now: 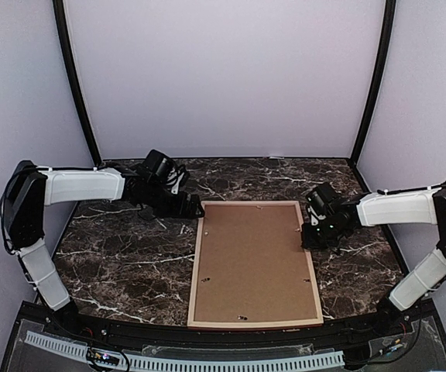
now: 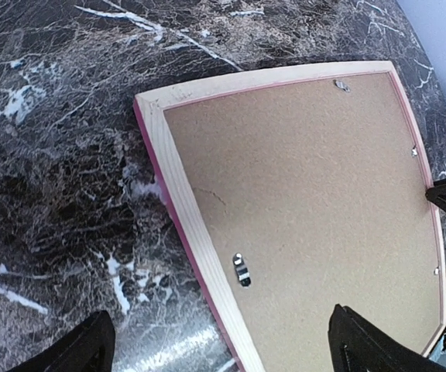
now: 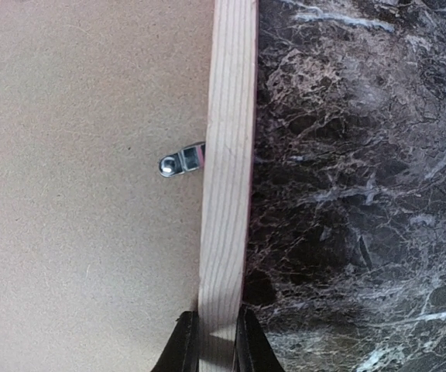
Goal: Put the photo into the frame
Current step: Hold the frame body at the center of the board, then press the fastener onto the backboard.
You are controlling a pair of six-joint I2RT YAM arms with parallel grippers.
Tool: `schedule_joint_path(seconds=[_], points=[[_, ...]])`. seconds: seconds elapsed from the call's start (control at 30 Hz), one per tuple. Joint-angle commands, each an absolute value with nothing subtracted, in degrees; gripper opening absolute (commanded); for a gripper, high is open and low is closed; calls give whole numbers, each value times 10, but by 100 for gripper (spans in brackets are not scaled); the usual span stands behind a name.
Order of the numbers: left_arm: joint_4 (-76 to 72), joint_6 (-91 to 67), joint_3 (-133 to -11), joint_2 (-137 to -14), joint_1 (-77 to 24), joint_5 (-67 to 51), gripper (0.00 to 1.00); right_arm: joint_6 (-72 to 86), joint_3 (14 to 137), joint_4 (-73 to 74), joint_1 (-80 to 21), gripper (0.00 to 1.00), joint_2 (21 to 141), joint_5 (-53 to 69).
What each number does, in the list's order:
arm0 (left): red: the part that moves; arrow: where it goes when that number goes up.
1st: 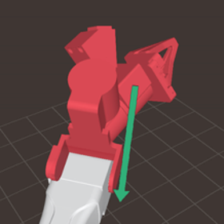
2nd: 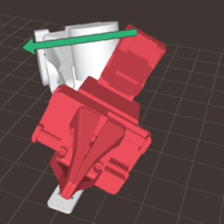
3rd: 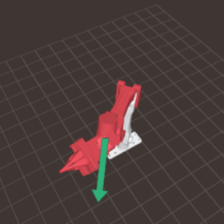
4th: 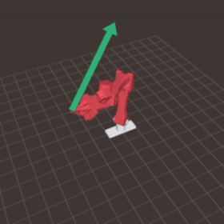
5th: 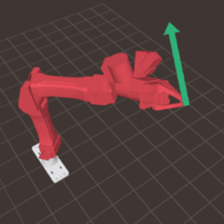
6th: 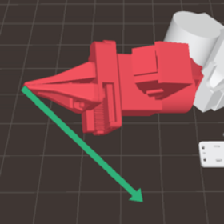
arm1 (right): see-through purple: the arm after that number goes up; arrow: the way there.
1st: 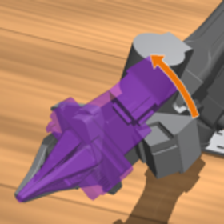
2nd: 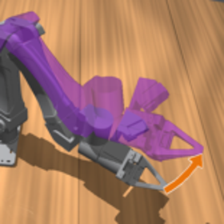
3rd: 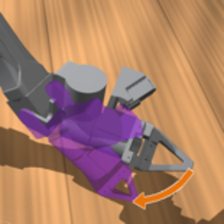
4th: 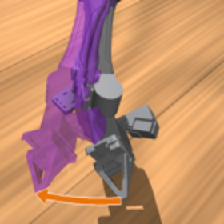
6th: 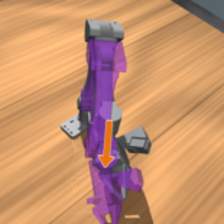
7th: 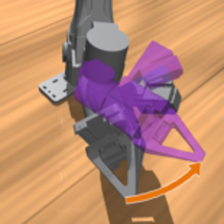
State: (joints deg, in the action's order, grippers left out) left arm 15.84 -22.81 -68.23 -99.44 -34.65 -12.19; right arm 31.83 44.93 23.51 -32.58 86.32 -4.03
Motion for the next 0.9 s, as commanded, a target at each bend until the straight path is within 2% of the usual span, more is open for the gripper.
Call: schedule_joint_path(seconds=[0.0, 0.1, 0.37, 0.67, 0.87], points=[[203, -185, -731, -1041, -348, -101, 99, 294, 453, 197, -319, 7, 852, -38], [227, -172, -760, -1077, -349, -90, 97, 283, 455, 196, -312, 7, 858, -31], [252, -152, -796, -1123, -359, -126, 83, 275, 454, 184, -302, 8, 860, -4], [269, -154, -821, -1157, -374, -114, 80, 262, 457, 180, -299, 8, 872, -2], [281, -150, -839, -1176, -381, -98, 72, 261, 457, 177, -297, 8, 876, 13]])
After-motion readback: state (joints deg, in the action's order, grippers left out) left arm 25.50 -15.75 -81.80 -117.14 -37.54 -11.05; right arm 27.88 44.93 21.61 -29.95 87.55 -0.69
